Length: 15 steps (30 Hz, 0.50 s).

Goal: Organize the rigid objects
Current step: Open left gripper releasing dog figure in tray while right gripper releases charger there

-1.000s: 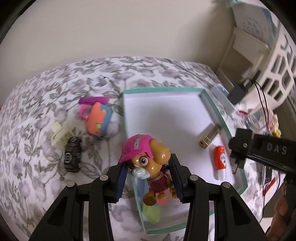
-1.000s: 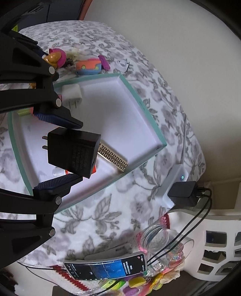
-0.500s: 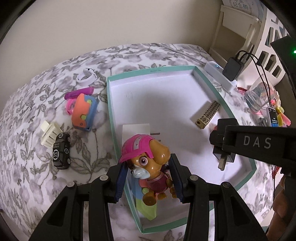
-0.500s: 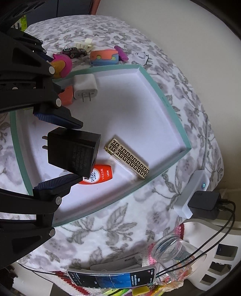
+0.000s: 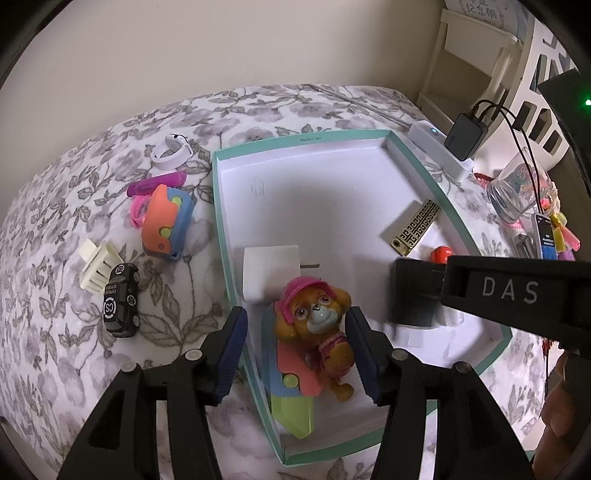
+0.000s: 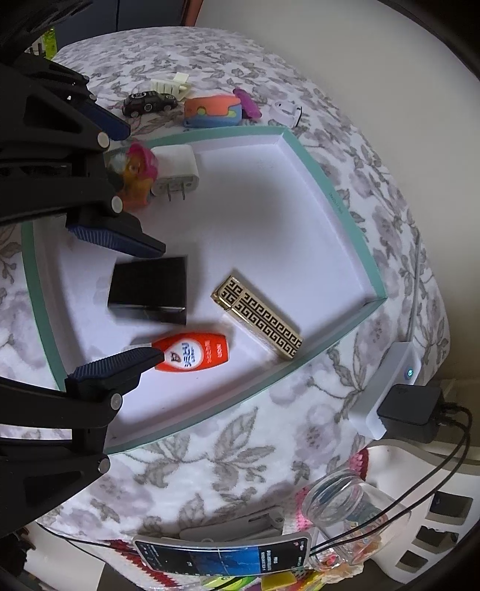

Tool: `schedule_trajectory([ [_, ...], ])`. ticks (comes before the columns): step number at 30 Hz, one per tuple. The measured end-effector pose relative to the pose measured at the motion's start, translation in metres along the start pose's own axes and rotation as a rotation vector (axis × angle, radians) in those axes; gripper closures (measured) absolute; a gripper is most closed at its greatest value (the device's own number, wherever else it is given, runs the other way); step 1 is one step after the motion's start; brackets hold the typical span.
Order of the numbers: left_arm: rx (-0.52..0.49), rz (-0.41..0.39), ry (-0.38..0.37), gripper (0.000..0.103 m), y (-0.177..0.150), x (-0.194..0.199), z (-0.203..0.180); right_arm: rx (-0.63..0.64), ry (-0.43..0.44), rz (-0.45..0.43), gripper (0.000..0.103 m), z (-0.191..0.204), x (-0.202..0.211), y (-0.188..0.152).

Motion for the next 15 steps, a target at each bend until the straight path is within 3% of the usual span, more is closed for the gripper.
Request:
schedule_trajectory([
  [15, 0.079, -0.075, 0.031, 0.044, 0.017, 0.021, 0.026, 0.010, -0.002, -0.033, 0.048, 0.002, 0.015, 0.004],
])
Point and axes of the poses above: each gripper's, at about its wrist camera, not at the fingertips, and x roughly against the way its jaws point, z to its left, y to its top, the point moved 8 cm from there along -x, roughly the way its jaws point, and after that the axes turned 7 degrees about -y, right-handed, at the moved point
